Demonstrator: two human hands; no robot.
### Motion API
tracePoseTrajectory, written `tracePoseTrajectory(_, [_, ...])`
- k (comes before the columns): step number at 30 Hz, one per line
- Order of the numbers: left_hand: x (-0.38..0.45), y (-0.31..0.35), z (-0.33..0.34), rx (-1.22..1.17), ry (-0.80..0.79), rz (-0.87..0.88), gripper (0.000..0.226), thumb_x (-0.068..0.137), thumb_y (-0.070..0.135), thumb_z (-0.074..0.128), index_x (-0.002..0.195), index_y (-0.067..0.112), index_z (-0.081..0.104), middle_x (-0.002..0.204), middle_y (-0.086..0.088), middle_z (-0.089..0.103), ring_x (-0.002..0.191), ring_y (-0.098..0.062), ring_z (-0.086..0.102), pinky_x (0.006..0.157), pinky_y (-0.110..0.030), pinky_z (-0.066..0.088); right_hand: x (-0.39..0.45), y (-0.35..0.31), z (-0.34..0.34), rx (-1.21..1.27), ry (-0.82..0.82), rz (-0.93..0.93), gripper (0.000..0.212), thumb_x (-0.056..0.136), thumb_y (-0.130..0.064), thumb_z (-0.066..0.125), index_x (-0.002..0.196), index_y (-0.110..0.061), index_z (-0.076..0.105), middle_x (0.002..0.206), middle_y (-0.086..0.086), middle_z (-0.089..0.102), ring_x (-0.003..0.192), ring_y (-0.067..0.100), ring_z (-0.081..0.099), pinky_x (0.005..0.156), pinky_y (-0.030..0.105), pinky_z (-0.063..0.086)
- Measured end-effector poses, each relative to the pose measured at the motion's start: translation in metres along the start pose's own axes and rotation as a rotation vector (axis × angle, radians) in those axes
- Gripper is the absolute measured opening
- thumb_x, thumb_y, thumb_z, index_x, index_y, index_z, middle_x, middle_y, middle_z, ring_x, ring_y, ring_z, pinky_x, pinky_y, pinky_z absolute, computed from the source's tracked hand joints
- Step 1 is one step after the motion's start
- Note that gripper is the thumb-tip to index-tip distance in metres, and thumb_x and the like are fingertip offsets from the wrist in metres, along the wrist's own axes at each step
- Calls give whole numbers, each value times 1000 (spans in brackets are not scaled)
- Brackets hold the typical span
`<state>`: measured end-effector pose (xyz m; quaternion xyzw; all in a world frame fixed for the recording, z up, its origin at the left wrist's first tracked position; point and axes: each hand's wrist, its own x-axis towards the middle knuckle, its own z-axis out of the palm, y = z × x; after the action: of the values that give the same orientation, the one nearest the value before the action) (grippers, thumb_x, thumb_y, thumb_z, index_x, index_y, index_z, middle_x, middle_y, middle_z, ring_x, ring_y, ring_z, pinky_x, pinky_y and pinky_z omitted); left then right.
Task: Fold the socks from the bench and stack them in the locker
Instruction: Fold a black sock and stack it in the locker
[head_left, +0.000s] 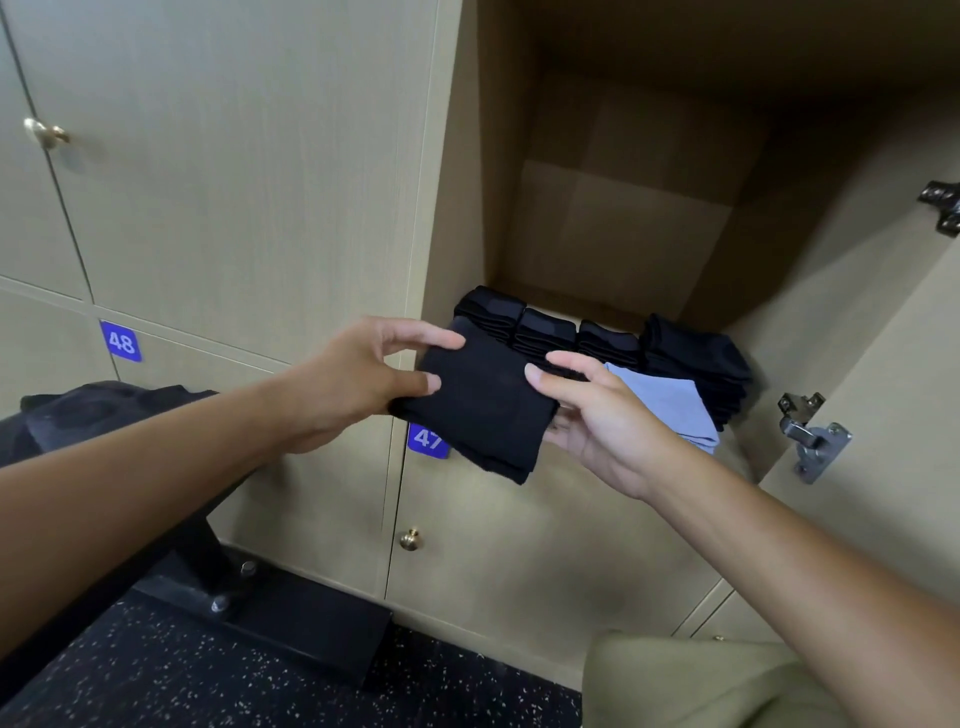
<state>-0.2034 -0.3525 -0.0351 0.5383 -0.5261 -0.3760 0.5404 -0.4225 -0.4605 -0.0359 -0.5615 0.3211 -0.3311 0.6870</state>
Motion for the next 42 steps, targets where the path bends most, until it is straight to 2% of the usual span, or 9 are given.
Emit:
tracePoseTrajectory(7, [6, -3, -4, 5, 204, 21, 40, 94, -2, 68, 122, 25, 72, 130, 7, 68, 113, -18, 68, 88, -31, 60, -6, 0, 14, 5, -144, -69, 27, 100, -10, 62, 122, -19, 50, 107, 10, 72, 94, 20, 70, 89, 38, 59])
tracePoseTrajectory(11, [7, -3, 2, -34, 231, 9, 37, 93, -1, 70, 123, 22, 71, 130, 3, 67, 104, -20, 72, 75, -26, 62, -5, 2, 14, -236, -51, -156, 25, 97, -14, 68, 120, -23, 65, 115, 4, 72, 102, 9, 70, 77, 21, 55])
tracePoseTrajectory(17, [6, -8, 16, 148, 184, 38, 43, 87, 8, 78, 124, 28, 66, 128, 3, 62, 90, -22, 75, 74, -33, 65, 7, -5, -1, -526, 127, -296, 29, 94, -15, 69, 108, -40, 73, 134, -10, 63, 137, 11, 47, 116, 39, 39])
tracePoseTrajectory(21, [9, -7, 24, 133, 123, 83, 38, 90, 2, 74, 122, 21, 64, 117, 1, 69, 74, -23, 77, 68, -26, 63, 13, -27, -20, -579, 172, -344, 31, 96, -11, 65, 107, -38, 74, 130, -4, 65, 126, 4, 51, 104, 24, 39])
tracePoseTrajectory(24, [12, -10, 28, 254, 76, 131, 30, 93, 5, 69, 114, 25, 65, 94, 6, 76, 75, -20, 75, 69, -29, 63, 23, -49, -46, -638, 250, -389, 33, 96, -8, 64, 102, -39, 74, 113, 1, 69, 101, 11, 57, 95, 31, 45])
tracePoseTrajectory(30, [11, -15, 38, 619, 2, 192, 18, 96, 26, 66, 103, 42, 61, 86, 18, 71, 76, -5, 66, 72, -24, 53, 44, -88, -99, -725, 432, -388, 32, 97, -2, 62, 101, -32, 72, 125, 0, 65, 123, 15, 57, 110, 36, 46])
tracePoseTrajectory(33, [13, -16, 45, 746, -50, 214, 15, 98, 33, 62, 106, 44, 56, 86, 21, 70, 79, -2, 65, 81, -32, 55, 50, -104, -119, -732, 526, -350, 32, 97, -1, 61, 99, -31, 72, 124, 10, 66, 119, 30, 61, 99, 34, 52])
tracePoseTrajectory(37, [16, -20, 50, 856, -70, 244, 13, 99, 39, 59, 111, 41, 57, 84, 24, 70, 79, -2, 64, 82, -34, 55, 59, -121, -139, -772, 656, -334, 29, 98, 1, 58, 105, -25, 71, 132, 12, 61, 130, 24, 53, 90, 25, 43])
tracePoseTrajectory(42, [19, -25, 55, 900, -94, 231, 14, 99, 46, 56, 113, 45, 55, 82, 29, 66, 79, -1, 62, 82, -33, 55, 69, -127, -155, -775, 755, -277, 28, 100, 1, 54, 106, -23, 68, 114, 8, 62, 99, 23, 56, 81, 28, 45])
